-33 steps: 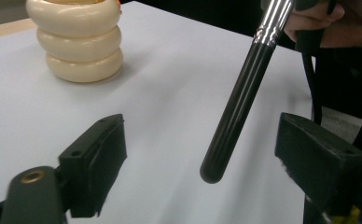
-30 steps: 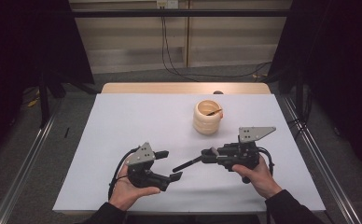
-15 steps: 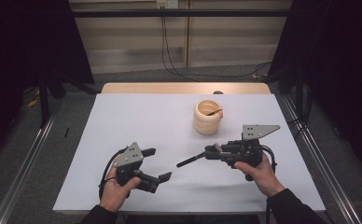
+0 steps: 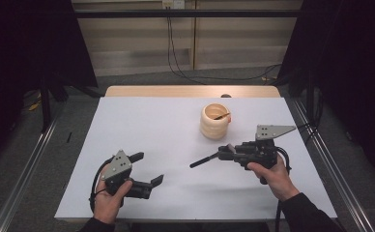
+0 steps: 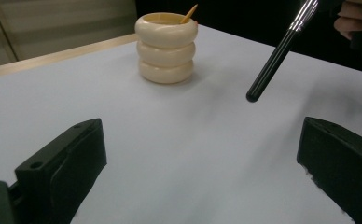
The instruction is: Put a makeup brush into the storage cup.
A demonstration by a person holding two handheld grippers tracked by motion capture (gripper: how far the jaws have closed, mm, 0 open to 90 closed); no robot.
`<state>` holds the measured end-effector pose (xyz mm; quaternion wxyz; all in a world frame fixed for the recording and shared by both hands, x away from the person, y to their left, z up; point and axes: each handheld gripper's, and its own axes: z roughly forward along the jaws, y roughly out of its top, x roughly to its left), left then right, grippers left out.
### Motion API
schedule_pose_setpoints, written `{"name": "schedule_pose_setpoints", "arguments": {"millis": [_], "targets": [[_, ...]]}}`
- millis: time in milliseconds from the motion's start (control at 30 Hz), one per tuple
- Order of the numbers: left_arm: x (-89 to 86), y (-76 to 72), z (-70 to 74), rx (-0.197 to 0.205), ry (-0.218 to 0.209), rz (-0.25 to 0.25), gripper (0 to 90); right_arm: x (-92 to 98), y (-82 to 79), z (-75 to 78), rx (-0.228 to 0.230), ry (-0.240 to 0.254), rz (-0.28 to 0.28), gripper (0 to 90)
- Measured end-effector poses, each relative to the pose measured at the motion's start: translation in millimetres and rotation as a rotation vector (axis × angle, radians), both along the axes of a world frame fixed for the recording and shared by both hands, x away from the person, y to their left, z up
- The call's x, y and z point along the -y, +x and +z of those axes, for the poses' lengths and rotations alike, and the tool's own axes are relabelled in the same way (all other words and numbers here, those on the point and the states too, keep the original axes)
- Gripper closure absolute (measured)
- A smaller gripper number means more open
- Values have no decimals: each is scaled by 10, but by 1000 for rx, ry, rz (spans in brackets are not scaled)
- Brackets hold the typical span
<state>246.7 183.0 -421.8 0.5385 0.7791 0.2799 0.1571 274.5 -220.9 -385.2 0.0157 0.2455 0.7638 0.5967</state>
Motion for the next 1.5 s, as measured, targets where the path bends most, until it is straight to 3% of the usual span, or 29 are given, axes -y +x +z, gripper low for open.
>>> {"name": "schedule_pose_setpoints", "arguments": {"millis": [200, 300, 367, 533, 600, 1233, 1500], "targets": [[-105, -83, -38, -14, -22, 23, 13, 68, 46, 63, -2, -15, -25, 777], [-161, -108, -42, -5, -14, 36, 14, 95, 71, 87, -3, -23, -40, 777], [-193, -111, -55, -5, -35, 31, 14, 121, 90, 99, -6, -23, -51, 777], [-238, -137, -52, 6, -21, 54, 14, 181, 140, 153, -7, -38, -80, 777], [-246, -139, -35, 8, -42, 74, 13, 202, 163, 181, -2, -40, -91, 776], [-254, -153, -99, 15, -9, 58, 16, 346, 458, 473, 3, -78, -188, 776], [-265, -147, -105, 16, -16, 47, 15, 376, 604, 624, 18, -126, -225, 777]]}}
